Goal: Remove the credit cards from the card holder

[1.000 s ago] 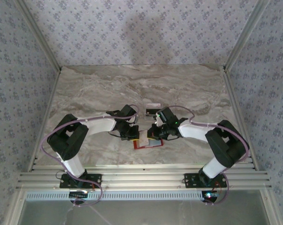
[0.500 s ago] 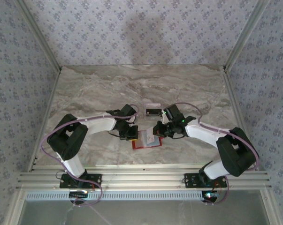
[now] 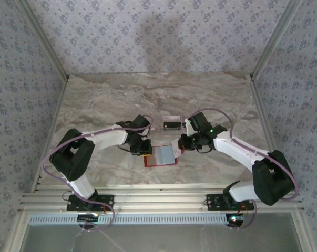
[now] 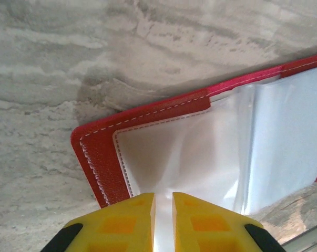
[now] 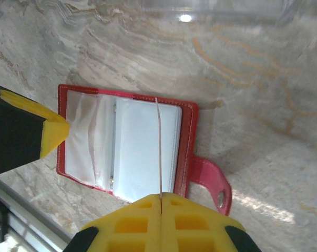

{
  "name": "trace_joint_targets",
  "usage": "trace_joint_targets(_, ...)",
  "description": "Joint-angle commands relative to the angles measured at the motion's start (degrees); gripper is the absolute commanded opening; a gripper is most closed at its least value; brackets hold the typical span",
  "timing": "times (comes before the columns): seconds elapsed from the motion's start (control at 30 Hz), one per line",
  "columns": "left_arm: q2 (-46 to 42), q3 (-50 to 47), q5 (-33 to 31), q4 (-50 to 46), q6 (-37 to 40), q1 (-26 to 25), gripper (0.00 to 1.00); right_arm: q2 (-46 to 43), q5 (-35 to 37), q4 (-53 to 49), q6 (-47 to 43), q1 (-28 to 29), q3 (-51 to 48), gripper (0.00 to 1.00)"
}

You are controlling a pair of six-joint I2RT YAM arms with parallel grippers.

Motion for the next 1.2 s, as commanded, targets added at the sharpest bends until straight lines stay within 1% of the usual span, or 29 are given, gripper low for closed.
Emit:
trace_joint_targets(0.0,-2.78,2.11,-1.03,-2.64,1.18,0.34,0.18,-2.09,4.43,-4.56,-8.51,-0.67,2.72,0.00)
trace_joint_targets(0.1,-3.72,1.89,-1.59,-2.87,1.18,0.59,0.18,-2.19,3.96,-4.42,-15.00,-1.32,3.86,0.00)
trace_joint_targets(0.13,-4.02,1.85,-1.68,-2.84,1.17,0.73,0.19,-1.66,4.07,-4.93,-18.82,-1.45,4.70,0.00)
trace_joint_targets(0.2,-4.52,1.51,-1.91,-2.87,1.25,0.88,0.19,-1.03,6.97,-6.01,-25.10,-1.37,5.82,0.00)
trace_joint_targets(0.33,-5.99,0.29,-2.77,-2.53,1.14,1.51,0.21,-0.05,7.47,-8.44,-40.76,-1.23,7.05,0.00)
trace_joint_targets(0.43,-7.19,-0.98,-3.10,-1.75,0.82,2.11,0.21,1.09,9.94,-10.36,-49.54,-1.21,8.90,0.00)
trace_joint_targets(0.57,-8.27,-2.32,-3.68,-1.46,0.73,2.56,0.22,3.65,13.35,-12.14,-60.03,-1.22,12.70,0.00)
trace_joint_targets(0.7,-9.46,-4.07,-4.23,-0.83,0.16,3.02,0.23,7.05,13.98,-17.99,-69.53,-1.21,17.99,0.00)
trace_joint_targets(0.8,-10.60,-5.90,-4.32,0.74,-1.00,3.02,0.23,10.03,14.75,-21.12,-74.71,-0.88,21.83,0.00)
trace_joint_targets(0.9,-11.30,-7.09,-4.41,1.74,-1.80,2.97,0.24,13.09,15.29,-23.89,-78.01,-0.68,26.73,0.00)
trace_joint_targets(1.17,-12.87,-8.67,-5.12,2.07,-2.69,3.07,0.24,22.06,14.65,-27.34,-86.70,-1.27,38.22,0.00)
